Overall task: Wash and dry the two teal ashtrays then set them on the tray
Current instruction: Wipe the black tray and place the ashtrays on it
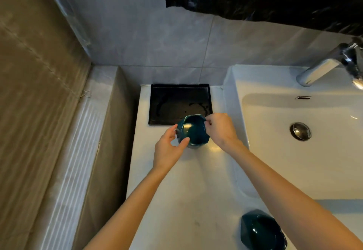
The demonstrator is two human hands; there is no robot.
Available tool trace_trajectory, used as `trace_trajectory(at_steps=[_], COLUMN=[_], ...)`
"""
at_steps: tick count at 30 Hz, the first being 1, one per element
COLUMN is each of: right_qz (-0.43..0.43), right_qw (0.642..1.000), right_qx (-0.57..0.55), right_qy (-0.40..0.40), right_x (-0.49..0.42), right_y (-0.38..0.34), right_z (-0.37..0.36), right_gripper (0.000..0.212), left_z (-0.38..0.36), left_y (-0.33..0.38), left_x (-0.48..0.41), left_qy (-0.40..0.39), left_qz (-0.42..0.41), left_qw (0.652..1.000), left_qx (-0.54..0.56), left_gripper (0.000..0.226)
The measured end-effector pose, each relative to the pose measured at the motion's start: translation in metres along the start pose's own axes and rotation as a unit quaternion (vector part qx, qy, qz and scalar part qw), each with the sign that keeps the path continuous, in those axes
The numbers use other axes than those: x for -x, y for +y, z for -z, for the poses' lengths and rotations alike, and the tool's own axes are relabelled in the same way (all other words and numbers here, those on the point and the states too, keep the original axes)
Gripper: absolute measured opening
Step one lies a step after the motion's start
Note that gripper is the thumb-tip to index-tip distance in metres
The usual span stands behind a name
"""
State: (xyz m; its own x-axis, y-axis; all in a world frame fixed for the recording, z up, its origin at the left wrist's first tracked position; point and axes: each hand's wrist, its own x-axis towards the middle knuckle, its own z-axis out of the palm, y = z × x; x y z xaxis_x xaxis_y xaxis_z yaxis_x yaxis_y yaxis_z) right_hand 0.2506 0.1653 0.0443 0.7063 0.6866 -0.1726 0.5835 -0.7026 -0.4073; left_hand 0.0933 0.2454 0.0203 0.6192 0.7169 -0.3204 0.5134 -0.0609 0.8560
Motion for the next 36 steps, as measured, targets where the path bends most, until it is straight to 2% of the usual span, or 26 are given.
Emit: trace_trajectory(at_steps=[4,11,15,19,21,23,25,27,29,31,33,36], right_qz=[-0.002,-0.032,-0.026,-0.023,-0.027,-0.016,0.032,0.088,0.116,0.117,0.103,0.098], right_qw=[1.0,0.998,0.998,0.995,0.99,0.976,0.958,0.953,0.957,0.968,0.975,0.977], right_qx=[-0.016,-0.047,-0.058,-0.09,-0.138,-0.218,-0.281,-0.274,-0.244,-0.215,-0.197,-0.187], right_qy=[-0.005,0.003,0.01,0.022,0.017,-0.007,-0.044,-0.091,-0.104,-0.061,-0.022,-0.021], right_x=[-0.046,-0.108,-0.128,-0.139,-0.138,-0.131,-0.121,-0.111,-0.105,-0.107,-0.113,-0.123], right_y=[-0.018,-0.036,-0.038,-0.037,-0.033,-0.026,-0.017,-0.01,-0.007,-0.008,-0.011,-0.02], right_z=[-0.008,-0.035,-0.044,-0.052,-0.056,-0.056,-0.055,-0.058,-0.067,-0.079,-0.089,-0.095], right_gripper=[0.026,0.027,0.038,0.024,0.021,0.045,0.067,0.074,0.064,0.046,0.031,0.023], left_z=[0.019,0.03,0.034,0.038,0.04,0.046,0.054,0.061,0.062,0.059,0.056,0.056], left_y=[0.005,0.005,-0.002,-0.008,-0.01,-0.012,-0.019,-0.032,-0.047,-0.058,-0.063,-0.063], left_x=[-0.056,-0.131,-0.157,-0.172,-0.173,-0.17,-0.162,-0.151,-0.137,-0.127,-0.124,-0.127], left_qy=[-0.046,-0.03,-0.03,-0.022,-0.009,0.025,0.07,0.085,0.06,0.037,0.041,0.058], left_qz=[0.017,0.052,0.061,0.054,0.015,-0.034,-0.049,-0.05,-0.039,-0.024,-0.023,-0.039], left_qw=[0.999,0.996,0.994,0.994,0.993,0.989,0.988,0.984,0.98,0.979,0.98,0.973], left_qx=[-0.006,-0.061,-0.082,-0.088,-0.116,-0.144,-0.131,-0.147,-0.186,-0.198,-0.195,-0.219], left_gripper=[0.065,0.062,0.058,0.055,0.056,0.057,0.056,0.056,0.06,0.067,0.072,0.072])
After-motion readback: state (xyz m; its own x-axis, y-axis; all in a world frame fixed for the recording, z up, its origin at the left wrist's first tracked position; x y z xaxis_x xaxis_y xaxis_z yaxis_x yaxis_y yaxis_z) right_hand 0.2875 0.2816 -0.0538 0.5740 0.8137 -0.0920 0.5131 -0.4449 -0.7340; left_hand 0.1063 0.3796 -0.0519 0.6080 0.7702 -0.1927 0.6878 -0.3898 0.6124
